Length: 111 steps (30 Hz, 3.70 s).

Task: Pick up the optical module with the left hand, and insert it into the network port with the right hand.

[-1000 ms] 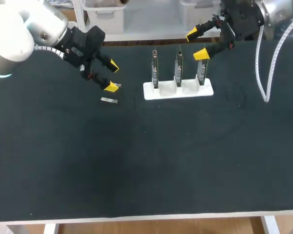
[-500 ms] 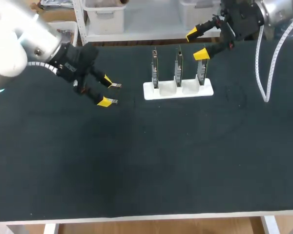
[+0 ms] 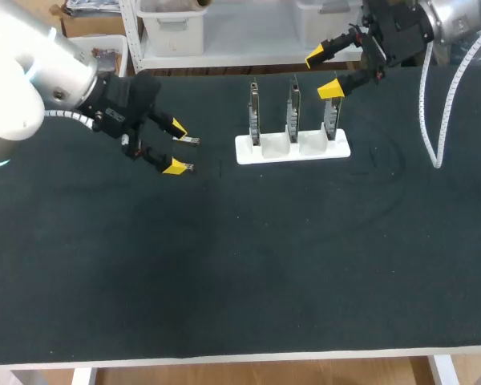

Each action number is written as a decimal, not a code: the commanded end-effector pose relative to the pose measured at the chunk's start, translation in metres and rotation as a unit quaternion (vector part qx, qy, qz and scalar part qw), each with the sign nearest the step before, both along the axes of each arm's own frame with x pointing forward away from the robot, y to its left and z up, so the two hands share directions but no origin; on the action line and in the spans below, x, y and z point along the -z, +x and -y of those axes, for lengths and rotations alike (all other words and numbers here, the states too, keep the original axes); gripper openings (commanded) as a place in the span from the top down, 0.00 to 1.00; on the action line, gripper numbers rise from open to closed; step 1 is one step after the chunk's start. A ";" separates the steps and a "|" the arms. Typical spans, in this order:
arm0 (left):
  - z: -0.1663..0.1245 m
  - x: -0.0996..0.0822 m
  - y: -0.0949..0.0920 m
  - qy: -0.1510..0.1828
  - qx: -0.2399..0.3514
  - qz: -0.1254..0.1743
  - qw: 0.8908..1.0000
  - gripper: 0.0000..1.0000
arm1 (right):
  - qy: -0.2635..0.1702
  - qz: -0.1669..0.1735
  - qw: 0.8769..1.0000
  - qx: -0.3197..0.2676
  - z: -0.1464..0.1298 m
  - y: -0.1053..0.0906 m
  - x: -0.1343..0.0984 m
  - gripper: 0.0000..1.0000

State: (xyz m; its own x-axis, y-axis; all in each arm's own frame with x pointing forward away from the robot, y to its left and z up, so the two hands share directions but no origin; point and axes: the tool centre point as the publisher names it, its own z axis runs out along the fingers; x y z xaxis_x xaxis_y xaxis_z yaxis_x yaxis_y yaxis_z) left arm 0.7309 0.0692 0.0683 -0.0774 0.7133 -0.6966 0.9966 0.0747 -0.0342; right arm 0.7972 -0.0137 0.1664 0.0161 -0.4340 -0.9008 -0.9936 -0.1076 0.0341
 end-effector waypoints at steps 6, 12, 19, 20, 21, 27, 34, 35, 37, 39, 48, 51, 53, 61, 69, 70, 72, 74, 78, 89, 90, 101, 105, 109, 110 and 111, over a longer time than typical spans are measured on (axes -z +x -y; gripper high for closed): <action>-0.003 0.006 0.005 -0.025 -0.003 -0.013 1.000 0.00 | 0.000 -0.001 1.000 -0.001 0.000 0.001 0.000 0.00; -0.003 0.006 0.005 -0.025 -0.003 -0.013 1.000 0.00 | 0.000 -0.001 1.000 -0.001 0.000 0.001 0.000 0.00; -0.003 0.006 0.005 -0.025 -0.003 -0.013 1.000 0.00 | 0.000 -0.001 1.000 -0.001 0.000 0.001 0.000 0.00; -0.003 0.006 0.005 -0.025 -0.003 -0.013 1.000 0.00 | 0.000 -0.001 1.000 -0.001 0.000 0.001 0.000 0.00; -0.003 0.006 0.005 -0.025 -0.003 -0.013 1.000 0.00 | 0.000 -0.001 1.000 -0.001 0.000 0.001 0.000 0.00; -0.006 0.000 0.011 0.006 0.019 0.001 1.000 0.00 | 0.000 -0.001 1.000 -0.001 0.000 0.001 0.000 0.00; -0.008 -0.001 0.017 0.052 0.042 0.010 0.998 0.00 | 0.000 -0.001 1.000 -0.001 0.000 0.001 0.000 0.00; -0.008 0.000 0.018 0.057 0.045 0.015 0.997 0.00 | 0.000 -0.001 1.000 -0.001 0.000 0.001 0.000 0.00; -0.007 0.001 0.020 0.058 0.046 0.014 0.997 0.00 | 0.000 -0.001 1.000 -0.001 0.000 0.001 0.000 0.00; -0.006 0.003 0.021 0.063 0.049 0.016 0.997 0.00 | 0.000 -0.001 1.000 -0.001 0.000 0.001 0.000 0.00; -0.006 0.022 0.013 0.061 0.040 0.005 0.997 0.00 | 0.000 -0.001 1.000 -0.001 0.000 0.001 0.000 0.00; -0.007 0.026 0.010 0.062 0.037 0.000 0.997 0.00 | 0.000 -0.001 1.000 -0.001 0.000 0.001 0.000 0.00; -0.008 0.027 0.008 0.067 0.033 -0.001 0.997 0.00 | 0.000 -0.001 1.000 -0.001 0.000 0.001 0.000 0.00; -0.010 0.027 0.008 0.084 0.042 0.002 0.996 0.00 | 0.000 -0.001 1.000 -0.001 0.000 0.001 0.000 0.00; -0.010 0.027 0.005 0.110 0.059 -0.009 0.992 0.00 | 0.000 -0.001 1.000 -0.001 0.000 0.001 0.000 0.00; -0.010 0.027 0.005 0.112 0.059 -0.010 0.992 0.00 | 0.000 -0.001 1.000 -0.001 0.000 0.001 0.000 0.00; -0.011 0.027 0.006 0.117 0.060 -0.010 0.991 0.00 | 0.000 -0.001 1.000 -0.001 0.000 0.001 0.000 0.00; -0.011 0.027 0.006 0.125 0.062 -0.010 0.990 0.00 | 0.000 -0.001 1.000 -0.001 0.000 0.001 0.000 0.00; -0.010 0.027 0.008 0.130 0.065 -0.009 0.989 0.00 | 0.000 -0.001 1.000 -0.001 0.000 0.001 0.000 0.00; -0.018 0.010 0.011 -0.054 -0.030 0.004 0.998 0.00 | 0.000 -0.001 1.000 -0.001 0.000 0.001 0.000 0.00; -0.018 0.010 0.011 -0.054 -0.030 0.004 0.998 0.00 | 0.000 -0.001 1.000 -0.001 0.000 0.001 0.000 0.00; -0.021 0.013 0.014 -0.043 -0.042 -0.001 0.998 0.00 | 0.000 -0.001 1.000 -0.001 0.000 0.001 0.000 0.00; -0.019 0.009 0.015 -0.022 -0.024 0.008 0.999 0.00 | 0.000 -0.001 1.000 -0.001 0.000 0.001 0.000 0.00; -0.017 0.007 0.016 0.029 -0.007 0.010 1.000 0.00 | 0.000 -0.001 1.000 -0.001 0.000 0.001 0.000 0.00; -0.016 0.007 0.016 0.046 0.001 0.011 0.999 0.00 | 0.000 -0.001 1.000 -0.001 0.000 0.001 0.000 0.00; -0.016 0.007 0.016 0.051 0.005 0.011 0.999 0.00 | 0.000 -0.001 1.000 -0.001 0.000 0.001 0.000 0.00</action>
State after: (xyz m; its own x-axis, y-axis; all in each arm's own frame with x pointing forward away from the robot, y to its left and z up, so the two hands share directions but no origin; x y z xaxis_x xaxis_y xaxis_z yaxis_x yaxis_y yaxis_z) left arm 0.7388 0.0899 0.0547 -0.0543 0.7261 -0.6854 0.9962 0.0865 0.0127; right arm 0.7973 -0.0137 0.1664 0.0161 -0.4340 -0.9008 -0.9936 -0.1078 0.0342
